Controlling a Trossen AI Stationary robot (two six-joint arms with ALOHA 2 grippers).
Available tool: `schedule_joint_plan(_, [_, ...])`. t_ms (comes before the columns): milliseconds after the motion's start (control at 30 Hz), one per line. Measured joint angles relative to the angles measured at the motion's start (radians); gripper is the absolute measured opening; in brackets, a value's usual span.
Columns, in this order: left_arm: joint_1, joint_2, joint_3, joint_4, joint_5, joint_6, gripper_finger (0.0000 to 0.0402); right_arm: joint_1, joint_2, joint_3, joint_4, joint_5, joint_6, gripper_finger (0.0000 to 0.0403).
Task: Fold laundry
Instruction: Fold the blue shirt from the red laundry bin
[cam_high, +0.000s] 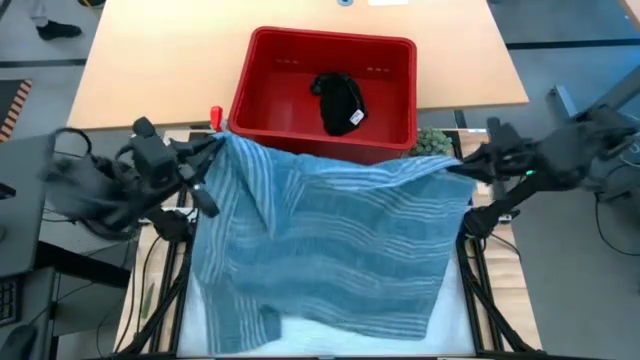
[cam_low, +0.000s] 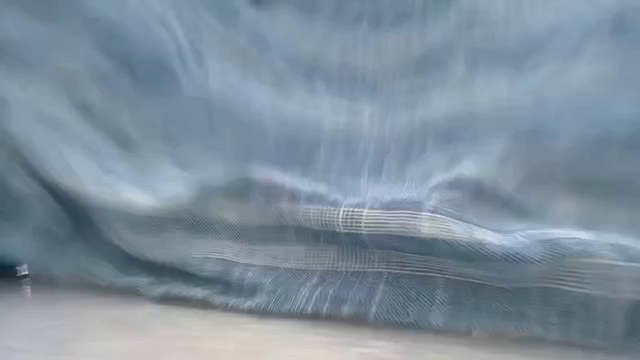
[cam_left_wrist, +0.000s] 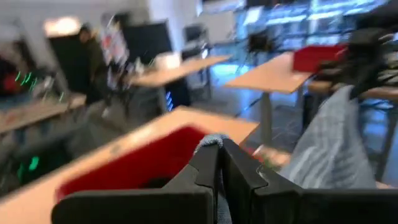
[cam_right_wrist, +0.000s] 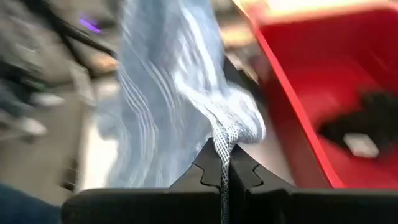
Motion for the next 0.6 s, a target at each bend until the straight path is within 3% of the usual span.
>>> schedule_joint_plan(100, [0.016,-0.054,-0.001,-0.62,0.008,-0.692,0.0,-0.088,-0.042,-0.167,-0.026,0.019,0.075,0.0021])
schedule_joint_plan(133, [0.017,-0.067,-0.003,-0.768,0.004,-0.908,0.0,-0.123,-0.061,-0.235,-0.006,0.014,0.076,0.0021])
schedule_joint_plan(167, [0.024,-0.084,-0.033,-0.752,-0.002,-1.002,0.0,-0.158,-0.079,-0.298,0.02,0.011,0.077,0.0021])
schedule_joint_plan(267, [0.042,-0.192,-0.205,-0.438,0.011,-0.669,0.0,-0.283,-0.125,-0.479,0.055,0.018,0.093,0.0021])
schedule_joint_plan(300, [0.052,-0.223,-0.258,-0.392,0.026,-0.626,0.0,-0.33,-0.135,-0.533,0.081,0.019,0.092,0.0021])
schedule_joint_plan(433, [0.13,-0.321,-0.449,-0.468,0.038,-0.773,0.0,-0.481,-0.136,-0.703,0.219,0.051,0.023,0.0021])
schedule_joint_plan(600, [0.184,-0.462,-0.658,-0.67,0.062,-1.034,0.0,-0.501,-0.103,-0.795,0.383,0.017,-0.072,0.0021])
